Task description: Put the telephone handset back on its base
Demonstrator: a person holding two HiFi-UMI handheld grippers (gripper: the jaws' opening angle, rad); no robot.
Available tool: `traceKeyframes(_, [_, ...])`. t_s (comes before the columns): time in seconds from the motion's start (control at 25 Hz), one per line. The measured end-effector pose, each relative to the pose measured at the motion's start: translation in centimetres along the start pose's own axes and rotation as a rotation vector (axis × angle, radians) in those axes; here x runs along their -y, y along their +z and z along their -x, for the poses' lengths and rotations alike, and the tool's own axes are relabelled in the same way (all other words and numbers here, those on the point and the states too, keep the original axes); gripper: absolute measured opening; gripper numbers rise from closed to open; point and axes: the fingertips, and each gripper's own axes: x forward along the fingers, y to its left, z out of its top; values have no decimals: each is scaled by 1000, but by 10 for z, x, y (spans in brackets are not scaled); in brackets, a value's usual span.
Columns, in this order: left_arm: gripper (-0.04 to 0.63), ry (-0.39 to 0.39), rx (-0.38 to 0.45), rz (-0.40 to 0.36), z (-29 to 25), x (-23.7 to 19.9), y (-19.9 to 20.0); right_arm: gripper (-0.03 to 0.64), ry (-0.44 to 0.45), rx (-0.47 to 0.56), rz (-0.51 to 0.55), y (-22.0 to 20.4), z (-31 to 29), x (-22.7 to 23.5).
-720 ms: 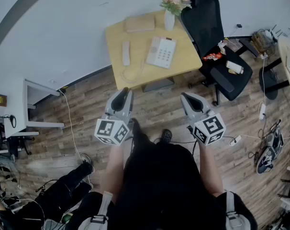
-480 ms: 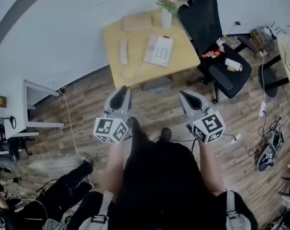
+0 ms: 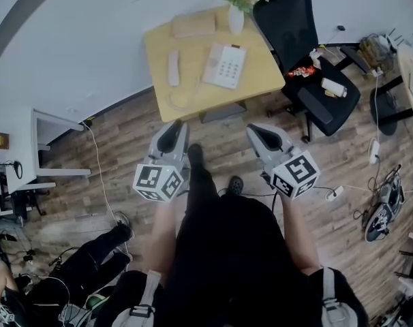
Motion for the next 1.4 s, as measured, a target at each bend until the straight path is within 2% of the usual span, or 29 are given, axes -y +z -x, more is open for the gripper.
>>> traceKeyframes(0.2, [66, -24, 20, 0, -10, -9, 4, 3, 9, 8, -3, 3, -11, 5])
traceKeyframes(0.48, [66, -21, -4, 19, -43, -38, -1, 3, -15, -13, 10, 7, -39, 22])
traceKeyframes(0.6, [66, -47, -18, 21, -60, -52, 1, 3, -32, -18, 8, 16, -58, 33])
traceKeyframes(0.88, [66, -78, -21, 27, -105, -99, 16, 3, -29, -43, 15, 35, -116, 51])
traceKeyframes(1.04, [66, -97, -42, 24, -126, -127, 17, 3, -54, -50, 8, 43, -146, 64])
traceKeyframes(1.4, [67, -89, -91, 2, -165, -202, 24, 3, -121, -64, -22, 50, -211, 85])
